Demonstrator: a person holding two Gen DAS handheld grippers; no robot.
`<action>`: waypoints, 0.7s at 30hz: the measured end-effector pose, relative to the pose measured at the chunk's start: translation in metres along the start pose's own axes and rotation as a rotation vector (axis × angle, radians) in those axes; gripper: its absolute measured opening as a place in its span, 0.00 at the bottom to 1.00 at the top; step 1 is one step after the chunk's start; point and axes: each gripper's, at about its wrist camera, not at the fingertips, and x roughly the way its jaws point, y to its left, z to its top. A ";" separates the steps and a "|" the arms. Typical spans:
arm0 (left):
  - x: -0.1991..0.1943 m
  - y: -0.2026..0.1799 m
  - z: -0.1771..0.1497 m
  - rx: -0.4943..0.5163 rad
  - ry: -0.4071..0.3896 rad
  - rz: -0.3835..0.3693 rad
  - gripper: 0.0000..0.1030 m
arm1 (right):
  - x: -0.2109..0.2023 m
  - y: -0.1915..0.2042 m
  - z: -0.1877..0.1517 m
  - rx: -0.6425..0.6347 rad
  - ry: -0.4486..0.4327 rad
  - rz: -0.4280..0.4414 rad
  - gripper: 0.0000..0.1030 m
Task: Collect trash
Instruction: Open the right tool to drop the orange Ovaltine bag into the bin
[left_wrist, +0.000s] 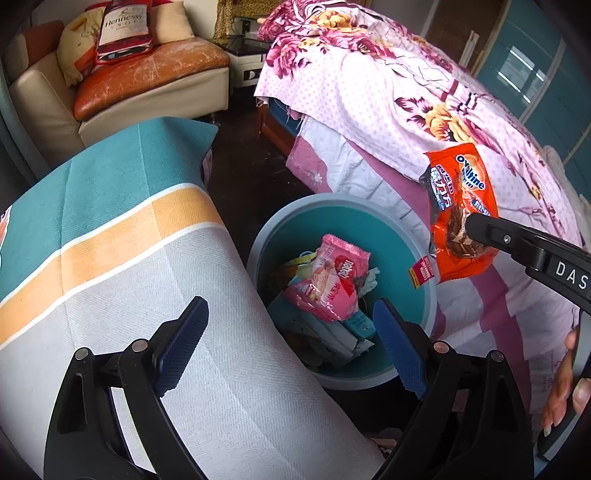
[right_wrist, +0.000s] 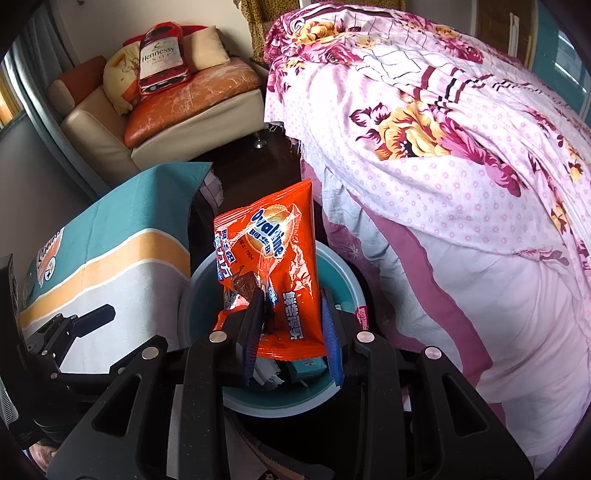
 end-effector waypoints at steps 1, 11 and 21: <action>-0.002 0.002 -0.001 -0.003 -0.003 0.001 0.88 | 0.000 0.002 0.000 -0.004 0.001 -0.001 0.28; -0.015 0.025 -0.008 -0.036 -0.015 0.021 0.90 | 0.010 0.018 -0.001 -0.034 0.034 -0.005 0.30; -0.020 0.047 -0.011 -0.073 -0.025 0.051 0.91 | 0.023 0.032 0.001 -0.067 0.072 -0.016 0.45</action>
